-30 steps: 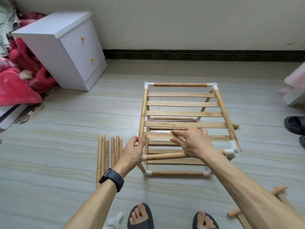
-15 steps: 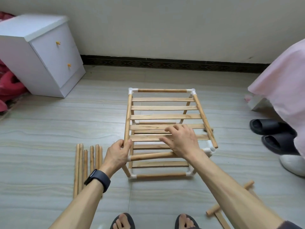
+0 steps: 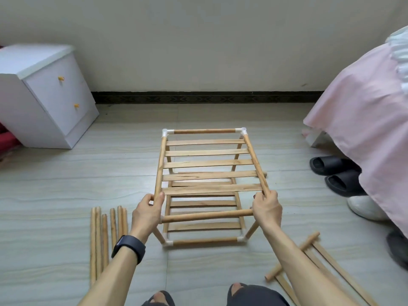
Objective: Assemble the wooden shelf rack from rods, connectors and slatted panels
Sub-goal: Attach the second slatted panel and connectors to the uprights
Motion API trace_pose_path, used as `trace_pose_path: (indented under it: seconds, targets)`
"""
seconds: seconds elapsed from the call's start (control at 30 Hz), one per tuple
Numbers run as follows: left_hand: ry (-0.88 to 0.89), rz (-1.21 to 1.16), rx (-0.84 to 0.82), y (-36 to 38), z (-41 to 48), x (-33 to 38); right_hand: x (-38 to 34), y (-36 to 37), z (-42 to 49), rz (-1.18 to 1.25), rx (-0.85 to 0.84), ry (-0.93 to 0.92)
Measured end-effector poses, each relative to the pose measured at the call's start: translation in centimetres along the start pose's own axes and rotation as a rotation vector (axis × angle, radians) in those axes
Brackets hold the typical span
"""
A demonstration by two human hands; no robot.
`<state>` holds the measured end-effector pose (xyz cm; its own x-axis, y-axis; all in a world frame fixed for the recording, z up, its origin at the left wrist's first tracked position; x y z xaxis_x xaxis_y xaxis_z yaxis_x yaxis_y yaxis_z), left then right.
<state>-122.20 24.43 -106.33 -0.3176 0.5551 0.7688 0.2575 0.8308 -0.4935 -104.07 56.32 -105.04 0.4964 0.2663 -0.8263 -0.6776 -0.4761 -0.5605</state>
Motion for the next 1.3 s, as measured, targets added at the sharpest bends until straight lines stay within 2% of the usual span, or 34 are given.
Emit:
trace_pose_path:
  seconds: [0.13, 0.23, 0.37, 0.47, 0.63, 1.07, 1.17, 1.3]
  targets:
    - [-0.071, 0.069, 0.128, -0.5, 0.0, 0.3, -0.1, -0.4, -1.6, 0.046, -0.069, -0.188]
    - [-0.098, 0.045, 0.094, -0.3, 0.1, -0.1, 0.6, -1.2, -2.1, 0.011, -0.097, -0.256]
    - [-0.169, -0.305, -0.048, 0.0, 0.1, -0.6, 1.4, -1.0, -2.6, 0.153, -0.083, -0.161]
    - [-0.264, -0.504, -0.120, -0.1, -0.1, -1.1, 1.0, -1.3, -2.8, 0.190, -0.056, -0.206]
    - [-0.207, -0.379, -0.082, -0.2, -0.4, -0.8, 1.5, -1.0, -1.7, 0.208, -0.083, -0.227]
    - [-0.192, -0.587, -0.088, 0.6, -0.8, -1.3, 3.3, -0.3, 0.2, 0.400, -0.142, 0.069]
    - [-0.175, -0.530, -0.089, 0.6, -0.7, -1.6, 3.4, -0.6, 0.0, 0.368, -0.114, 0.069]
    - [-0.192, -0.581, -0.112, 0.7, -0.9, -1.3, 3.5, -0.5, -0.2, 0.462, -0.115, 0.073]
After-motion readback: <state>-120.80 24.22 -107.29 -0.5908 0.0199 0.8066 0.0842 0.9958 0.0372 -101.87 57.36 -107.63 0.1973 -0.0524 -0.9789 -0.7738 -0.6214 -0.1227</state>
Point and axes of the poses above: each hand's wrist, its own z-axis towards the middle knuckle, its own y-axis out of the palm, x = y × z, the point moved 6 cm from there along z, towards the middle knuckle, and after that the axes turned 11 degrees about -y, right-handed, at the moved point
